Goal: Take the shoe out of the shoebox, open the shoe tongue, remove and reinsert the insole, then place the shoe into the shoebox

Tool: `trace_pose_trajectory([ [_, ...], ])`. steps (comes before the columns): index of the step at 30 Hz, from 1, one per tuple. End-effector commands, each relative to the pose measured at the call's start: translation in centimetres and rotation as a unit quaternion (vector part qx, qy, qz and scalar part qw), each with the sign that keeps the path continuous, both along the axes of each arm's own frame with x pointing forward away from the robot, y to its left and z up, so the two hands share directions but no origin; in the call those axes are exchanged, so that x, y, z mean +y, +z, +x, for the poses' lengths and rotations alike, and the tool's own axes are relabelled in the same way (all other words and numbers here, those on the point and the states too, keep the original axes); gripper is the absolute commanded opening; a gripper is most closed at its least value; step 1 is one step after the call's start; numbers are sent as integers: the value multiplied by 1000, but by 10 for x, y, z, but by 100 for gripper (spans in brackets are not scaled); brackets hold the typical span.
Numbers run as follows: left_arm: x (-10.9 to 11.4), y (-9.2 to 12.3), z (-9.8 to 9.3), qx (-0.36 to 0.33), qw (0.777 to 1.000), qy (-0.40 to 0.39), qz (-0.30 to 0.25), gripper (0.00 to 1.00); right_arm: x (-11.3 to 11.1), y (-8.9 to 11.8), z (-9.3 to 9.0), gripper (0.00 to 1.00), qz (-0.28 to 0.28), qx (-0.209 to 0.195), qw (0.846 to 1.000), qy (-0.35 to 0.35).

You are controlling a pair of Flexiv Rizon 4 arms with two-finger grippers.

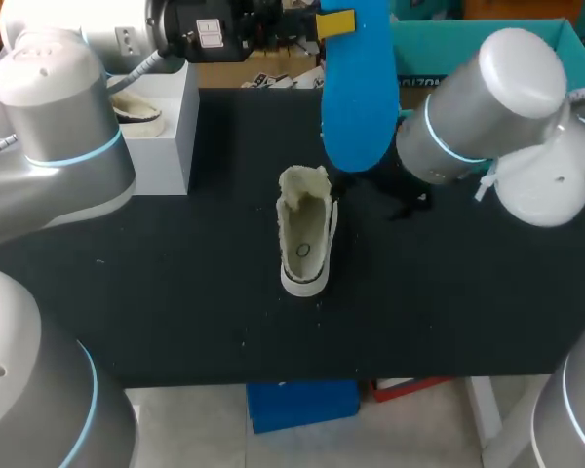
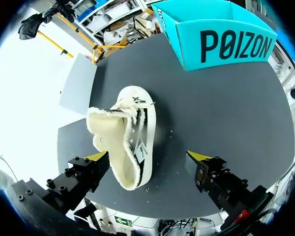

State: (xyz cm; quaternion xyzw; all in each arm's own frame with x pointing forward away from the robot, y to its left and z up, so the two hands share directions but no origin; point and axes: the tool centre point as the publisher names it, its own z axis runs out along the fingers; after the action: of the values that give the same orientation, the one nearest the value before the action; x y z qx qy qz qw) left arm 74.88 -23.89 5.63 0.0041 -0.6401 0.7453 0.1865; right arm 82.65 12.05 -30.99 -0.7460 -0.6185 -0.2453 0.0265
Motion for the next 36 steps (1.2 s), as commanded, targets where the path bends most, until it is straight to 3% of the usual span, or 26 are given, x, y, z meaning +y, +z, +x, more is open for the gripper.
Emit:
trace_pose_trajectory([
  [1,-1,0,0,0,1000,0,1,0,-9,0,-5,100,68,-19,997,19],
  [5,-1,0,0,0,1000,0,1,0,-9,0,-5,100,68,-19,997,19],
  [9,-1,0,0,0,1000,0,1,0,-11,3,-5,100,224,-25,974,31],
  [15,-1,0,0,0,1000,0,1,0,-10,18,10,100,307,-35,949,67],
  [26,-1,0,0,0,1000,0,1,0,-3,35,23,100,380,-45,915,125],
  [36,-1,0,0,0,1000,0,1,0,0,40,19,100,394,-34,908,141],
])
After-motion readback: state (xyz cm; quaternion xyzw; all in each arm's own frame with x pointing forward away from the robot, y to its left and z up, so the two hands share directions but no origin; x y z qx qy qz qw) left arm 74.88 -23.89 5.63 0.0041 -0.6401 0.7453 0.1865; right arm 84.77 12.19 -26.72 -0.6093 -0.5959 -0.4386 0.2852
